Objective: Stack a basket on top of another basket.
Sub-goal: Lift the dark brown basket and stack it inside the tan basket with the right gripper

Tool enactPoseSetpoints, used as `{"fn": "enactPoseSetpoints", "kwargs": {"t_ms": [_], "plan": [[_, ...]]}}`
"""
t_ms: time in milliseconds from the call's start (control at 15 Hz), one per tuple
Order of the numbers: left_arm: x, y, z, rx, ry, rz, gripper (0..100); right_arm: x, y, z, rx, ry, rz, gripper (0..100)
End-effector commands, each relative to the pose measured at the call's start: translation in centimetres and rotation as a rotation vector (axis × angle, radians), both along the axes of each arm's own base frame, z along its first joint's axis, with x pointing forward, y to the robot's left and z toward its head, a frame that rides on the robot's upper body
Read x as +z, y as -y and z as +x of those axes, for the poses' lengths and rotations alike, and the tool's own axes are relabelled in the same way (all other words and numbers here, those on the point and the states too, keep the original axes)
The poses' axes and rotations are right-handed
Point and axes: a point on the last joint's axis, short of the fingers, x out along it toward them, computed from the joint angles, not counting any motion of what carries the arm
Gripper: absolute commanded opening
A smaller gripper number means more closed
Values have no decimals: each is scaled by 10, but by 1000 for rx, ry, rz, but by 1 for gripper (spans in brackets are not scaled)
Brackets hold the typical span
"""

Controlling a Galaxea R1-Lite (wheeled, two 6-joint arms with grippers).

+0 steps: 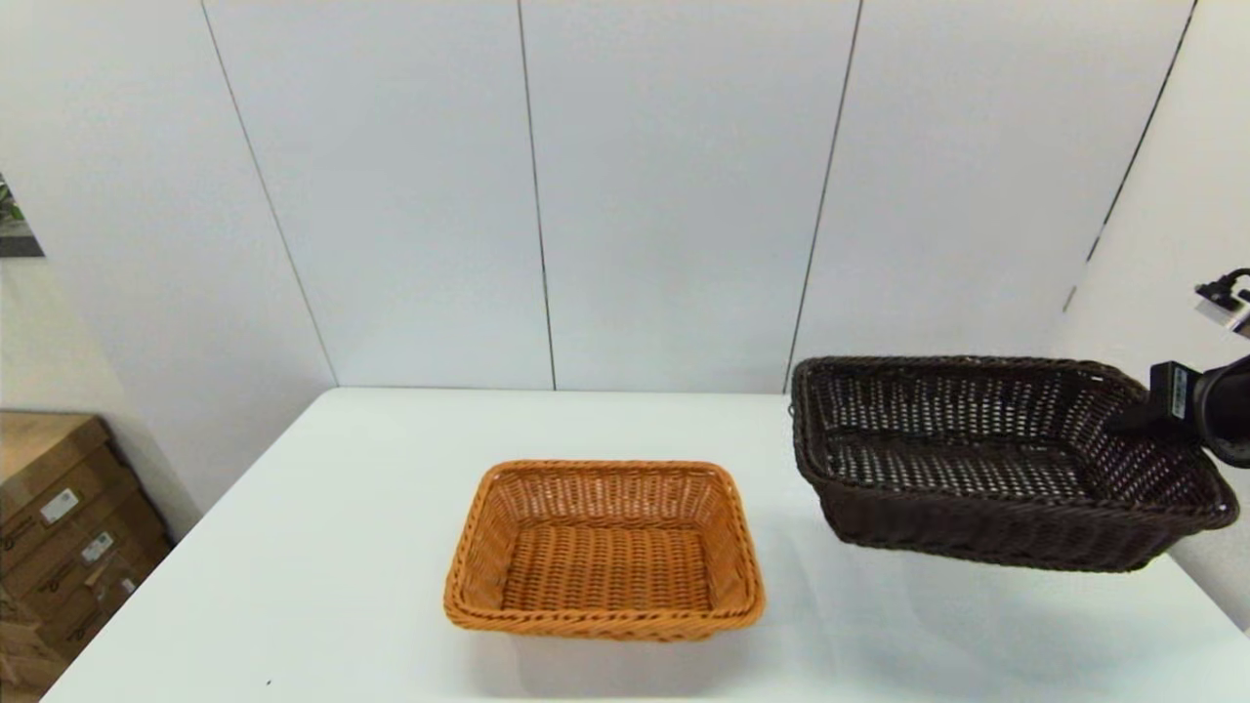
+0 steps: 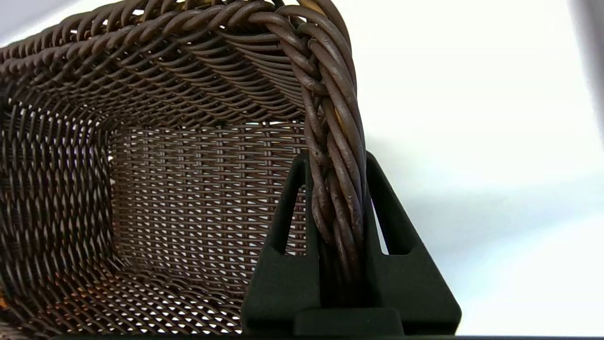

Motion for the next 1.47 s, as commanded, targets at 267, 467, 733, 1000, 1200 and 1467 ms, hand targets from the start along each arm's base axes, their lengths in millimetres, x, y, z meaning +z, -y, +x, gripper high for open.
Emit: {"fn": "enactPoseSetpoints", "kwargs": {"t_ms": [267,467,733,1000,1200,1467], "plan": [[0,0,0,0,-1,0,100,20,-12,-13,81,-87,273,0],[0,0,0,0,-1,0,100,24,-33,-9,137,-95,285,0],[0,0,0,0,-1,0,100,27,-73,0,231,-119,313,0],[0,0,0,0,-1,0,100,37,-110,13,310,-119,336,0],[0,0,0,0,-1,0,100,32,-123,33,340,-100,343,0],[0,0,0,0,-1,0,100,18,-146,54,366,-131,311,0]]}}
